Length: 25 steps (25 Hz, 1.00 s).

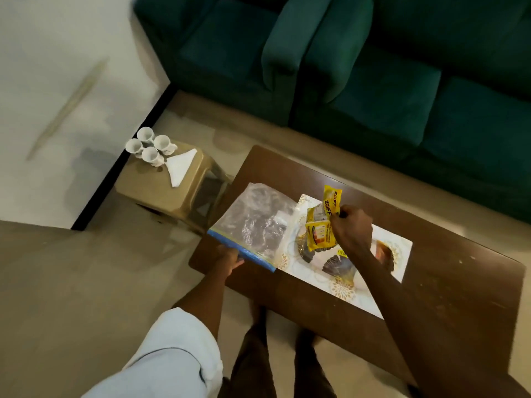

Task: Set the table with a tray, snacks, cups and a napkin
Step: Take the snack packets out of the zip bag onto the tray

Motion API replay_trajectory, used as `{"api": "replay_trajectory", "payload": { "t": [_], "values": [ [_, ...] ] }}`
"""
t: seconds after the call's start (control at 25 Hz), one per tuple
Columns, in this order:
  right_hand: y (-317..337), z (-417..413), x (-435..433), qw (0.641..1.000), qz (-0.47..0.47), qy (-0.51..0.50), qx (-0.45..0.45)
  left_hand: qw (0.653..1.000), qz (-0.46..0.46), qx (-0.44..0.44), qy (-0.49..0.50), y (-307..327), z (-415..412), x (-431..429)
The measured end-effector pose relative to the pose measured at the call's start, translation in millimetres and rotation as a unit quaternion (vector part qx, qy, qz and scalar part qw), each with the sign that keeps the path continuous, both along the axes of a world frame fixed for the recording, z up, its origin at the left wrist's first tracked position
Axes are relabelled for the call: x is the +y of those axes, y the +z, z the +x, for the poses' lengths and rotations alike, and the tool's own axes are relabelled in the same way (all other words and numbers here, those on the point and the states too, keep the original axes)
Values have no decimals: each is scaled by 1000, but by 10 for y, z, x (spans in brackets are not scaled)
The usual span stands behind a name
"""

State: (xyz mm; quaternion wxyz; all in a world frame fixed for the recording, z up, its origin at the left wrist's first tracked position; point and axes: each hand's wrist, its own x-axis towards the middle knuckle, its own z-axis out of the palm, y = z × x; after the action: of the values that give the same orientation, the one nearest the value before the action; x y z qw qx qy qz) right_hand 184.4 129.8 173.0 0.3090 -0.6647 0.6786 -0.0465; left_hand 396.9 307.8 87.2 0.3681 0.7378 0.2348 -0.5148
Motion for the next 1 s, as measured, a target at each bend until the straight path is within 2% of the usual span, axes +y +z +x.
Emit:
{"api": "replay_trajectory", "payload": {
  "t": [0.16, 0.2, 0.28, 0.36, 0.44, 0.48, 0.56, 0.64, 0.72, 0.8, 0.88, 1.0],
  "values": [
    [-60, -89, 118, 999, 27, -35, 13, 977, 87, 83, -178, 174, -375, 90],
    [-40, -121, 137, 998, 34, -44, 12, 968, 72, 63, -232, 281, -535, -2],
    [12, -212, 150, 997, 44, -66, 4, 950, -33, -18, -311, 442, -878, -300],
    [66, -353, 149, 994, 47, -97, 0, 911, -203, -8, -358, 690, -1270, -623],
    [94, -483, 175, 992, 44, -120, 6, 859, -298, 18, -416, 820, -1579, -840],
    [107, -566, 197, 991, 41, -128, 11, 836, -305, 1, -456, 866, -1713, -907],
    [93, -712, 225, 990, 37, -139, 11, 802, -269, -86, -526, 894, -1917, -985],
    [55, -802, 231, 988, 43, -147, -2, 780, -238, -174, -552, 850, -2052, -1037],
    [-33, -857, 174, 986, 42, -155, -35, 783, -217, -223, -538, 746, -2106, -1110],
    [-176, -890, 113, 983, 42, -164, -67, 806, -192, -233, -509, 559, -2059, -1148],
    [-427, -933, 50, 978, 50, -184, -85, 837, -168, -208, -477, 319, -1978, -1167],
    [-952, -1025, -6, 972, 58, -209, -90, 905, -139, -122, -382, -251, -1759, -1153]
  ]
}}
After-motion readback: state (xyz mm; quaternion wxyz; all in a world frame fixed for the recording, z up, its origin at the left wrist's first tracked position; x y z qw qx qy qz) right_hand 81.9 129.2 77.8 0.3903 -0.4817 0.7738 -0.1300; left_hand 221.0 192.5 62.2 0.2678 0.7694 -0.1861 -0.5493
